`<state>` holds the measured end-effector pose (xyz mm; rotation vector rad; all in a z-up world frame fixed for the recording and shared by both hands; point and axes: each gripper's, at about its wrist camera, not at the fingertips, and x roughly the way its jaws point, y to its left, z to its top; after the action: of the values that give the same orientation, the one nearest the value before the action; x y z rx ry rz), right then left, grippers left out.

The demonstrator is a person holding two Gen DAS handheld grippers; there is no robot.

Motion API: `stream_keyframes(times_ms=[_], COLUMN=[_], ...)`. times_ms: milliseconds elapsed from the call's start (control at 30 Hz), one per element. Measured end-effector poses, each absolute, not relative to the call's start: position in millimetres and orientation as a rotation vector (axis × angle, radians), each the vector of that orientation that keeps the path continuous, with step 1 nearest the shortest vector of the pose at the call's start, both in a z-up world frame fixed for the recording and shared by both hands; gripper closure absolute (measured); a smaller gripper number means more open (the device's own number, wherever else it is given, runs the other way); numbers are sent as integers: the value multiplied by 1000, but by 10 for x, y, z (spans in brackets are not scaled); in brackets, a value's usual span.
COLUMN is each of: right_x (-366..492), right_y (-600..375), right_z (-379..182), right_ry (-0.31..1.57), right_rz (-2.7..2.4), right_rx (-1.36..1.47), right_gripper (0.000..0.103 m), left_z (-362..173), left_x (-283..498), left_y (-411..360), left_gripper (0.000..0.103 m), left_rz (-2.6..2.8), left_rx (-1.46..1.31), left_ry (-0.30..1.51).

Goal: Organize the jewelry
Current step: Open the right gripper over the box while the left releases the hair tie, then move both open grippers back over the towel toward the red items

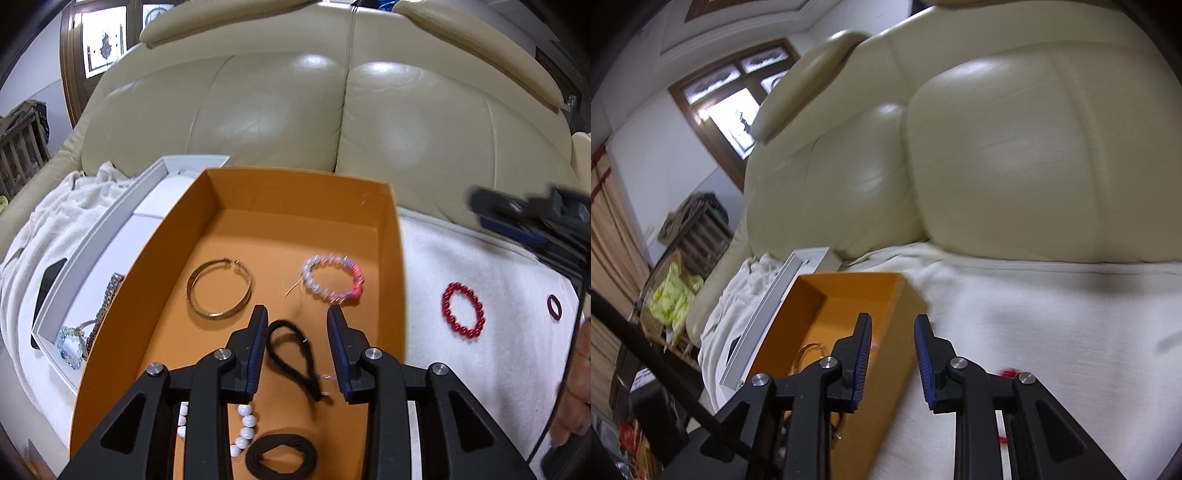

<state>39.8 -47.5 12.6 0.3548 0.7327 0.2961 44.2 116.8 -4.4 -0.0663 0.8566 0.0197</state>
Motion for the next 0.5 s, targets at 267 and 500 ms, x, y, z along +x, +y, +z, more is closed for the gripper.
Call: stream_keyframes(times_ms=[267, 500], right_x=[-284, -878], right_y=[-1613, -2526], right_z=[209, 238], right_ry=[691, 617], right_rz=[107, -51], right_rx=[447, 578], right_gripper=[77, 77], left_z=[157, 173], left_x=[312, 246], left_y=[710, 228], left_gripper=[55, 47], left_rz=[-15, -79], left_rx=[-8, 94], left_ry=[760, 713])
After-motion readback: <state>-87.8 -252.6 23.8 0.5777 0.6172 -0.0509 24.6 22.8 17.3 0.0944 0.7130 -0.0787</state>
